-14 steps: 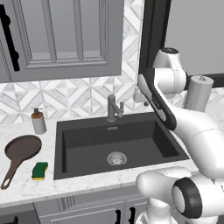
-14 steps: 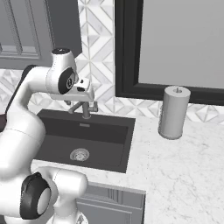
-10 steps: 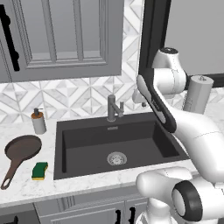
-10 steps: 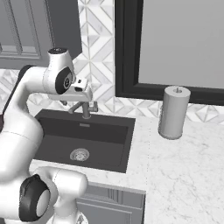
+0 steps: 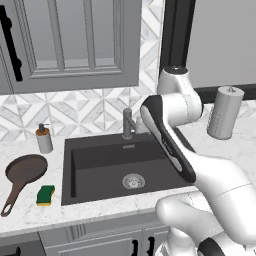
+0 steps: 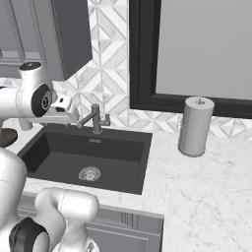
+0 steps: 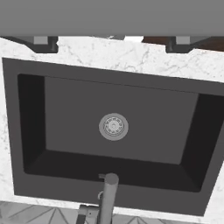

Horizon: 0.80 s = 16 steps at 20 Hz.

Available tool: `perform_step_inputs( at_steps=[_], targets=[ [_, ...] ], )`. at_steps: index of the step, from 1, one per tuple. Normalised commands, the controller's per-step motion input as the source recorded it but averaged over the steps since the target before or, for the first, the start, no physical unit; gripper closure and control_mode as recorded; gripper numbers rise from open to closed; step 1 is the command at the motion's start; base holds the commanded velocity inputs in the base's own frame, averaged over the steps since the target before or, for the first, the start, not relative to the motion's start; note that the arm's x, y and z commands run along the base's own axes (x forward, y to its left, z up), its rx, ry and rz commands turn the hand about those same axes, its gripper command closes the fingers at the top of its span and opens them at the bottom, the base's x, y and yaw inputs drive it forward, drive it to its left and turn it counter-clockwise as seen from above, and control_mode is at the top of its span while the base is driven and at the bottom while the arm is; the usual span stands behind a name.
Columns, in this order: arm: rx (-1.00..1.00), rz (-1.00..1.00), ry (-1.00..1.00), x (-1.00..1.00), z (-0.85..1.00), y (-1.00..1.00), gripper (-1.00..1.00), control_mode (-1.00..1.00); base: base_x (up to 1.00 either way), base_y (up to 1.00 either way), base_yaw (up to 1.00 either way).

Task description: Pick the pan and sponge and place them into the sink. Then turn on the water.

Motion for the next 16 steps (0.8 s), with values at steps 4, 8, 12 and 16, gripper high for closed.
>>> perform_step_inputs(
  at_steps=[4,8,12,16],
  targets=[
    [0.03,0.0,0.09,-0.17,-0.19,0.84,-1.0,-1.0,0.0,0.0,0.0],
    [0.0,-0.02,0.14,0.0,-0.18,1.0,-1.0,-1.0,0.0,0.0,0.0],
    [0.0,-0.02,0.07,0.0,-0.19,1.0,-1.0,-1.0,0.0,0.0,0.0],
    [0.0,-0.01,0.01,-0.02,-0.19,1.0,-1.0,-1.0,0.0,0.0,0.0]
  ],
)
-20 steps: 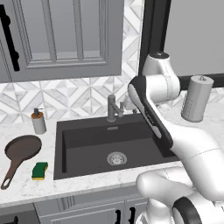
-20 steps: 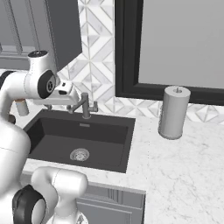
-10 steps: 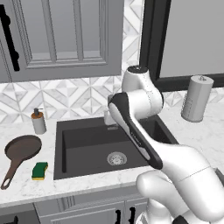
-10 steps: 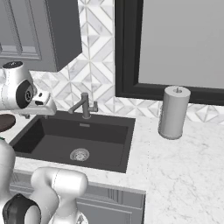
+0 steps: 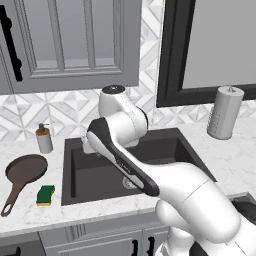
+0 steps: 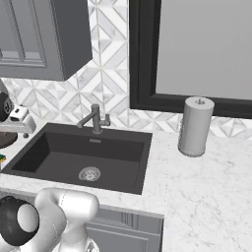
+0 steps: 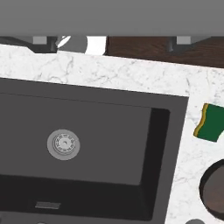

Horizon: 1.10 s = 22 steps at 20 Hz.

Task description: Pick the pan and sponge and place them into the sink. Then turn on the water.

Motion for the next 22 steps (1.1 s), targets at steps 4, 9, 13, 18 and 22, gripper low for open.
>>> perform_step_inputs(
  at_steps=[4,9,13,18,22],
  targets=[
    [0.0,-0.05,-0.06,-0.09,-0.26,0.95,-1.0,-1.0,0.0,0.0,0.0],
    [0.0,-0.06,-0.03,-0.01,-0.19,0.93,-1.0,-1.0,0.0,0.0,0.0],
    [0.0,-0.07,-0.03,0.0,-0.12,0.93,-1.0,-1.0,0.0,0.0,0.0],
    [0.0,-0.06,0.0,0.0,-0.03,0.95,-1.0,-1.0,0.0,0.0,0.0],
    [0.0,-0.03,0.0,0.0,-0.2,0.86,-1.0,-1.0,0.0,0.0,0.0]
  ],
)
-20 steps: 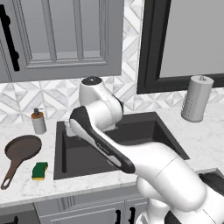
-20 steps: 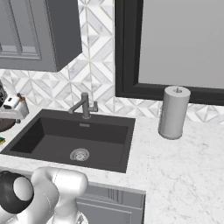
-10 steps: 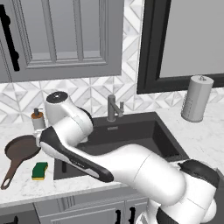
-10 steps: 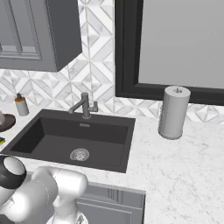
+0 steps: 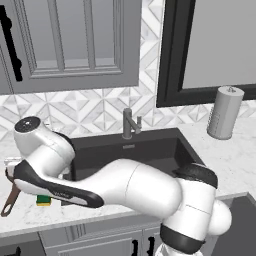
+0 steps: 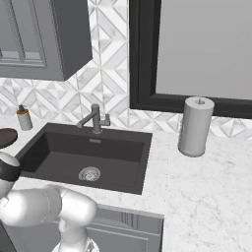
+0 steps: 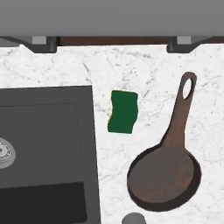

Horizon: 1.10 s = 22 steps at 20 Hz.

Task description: Pick the pan and sponge and place them into the sink. Then turn on the water.

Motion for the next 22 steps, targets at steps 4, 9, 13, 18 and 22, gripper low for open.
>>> perform_step_inputs(
  at_steps=[4,9,13,18,22],
  targets=[
    [0.0,-0.01,-0.02,0.0,-0.4,0.64,-1.0,-1.0,0.0,0.0,0.0],
    [0.03,0.0,-0.05,0.05,-0.59,0.31,-1.0,-1.0,0.0,0.0,0.0],
    [0.11,0.0,-0.02,0.19,-0.56,0.14,-1.0,-1.0,0.0,0.0,0.0],
    [0.12,0.0,0.0,0.27,-0.43,0.14,-1.0,-1.0,0.0,0.0,0.0],
    [0.1,0.0,0.0,0.21,-0.5,0.21,-1.0,-1.0,0.0,0.0,0.0]
  ],
)
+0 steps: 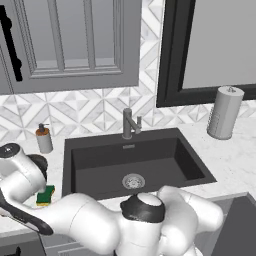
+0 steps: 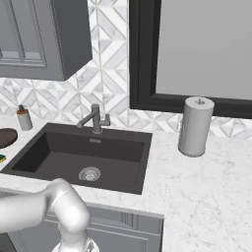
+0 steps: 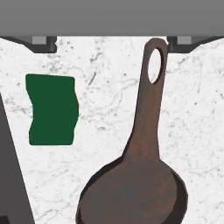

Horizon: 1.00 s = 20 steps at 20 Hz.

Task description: Pick the pan and sponge and place them into the sink. Then turn on the water.

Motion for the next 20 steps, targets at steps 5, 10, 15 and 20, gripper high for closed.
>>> perform_step_inputs(
  at_steps=[5,10,15,20],
  targets=[
    [0.02,0.0,0.0,0.21,-0.3,0.31,-1.0,-1.0,0.0,0.0,0.0],
    [0.0,0.0,0.0,0.32,0.0,0.43,-1.0,-1.0,0.0,0.0,0.0],
    [0.0,0.0,0.01,0.29,-0.2,0.14,-1.0,-1.0,0.0,0.0,0.0],
    [-0.02,0.0,0.02,0.22,-0.37,0.08,-1.0,-1.0,0.0,0.0,0.0]
  ],
)
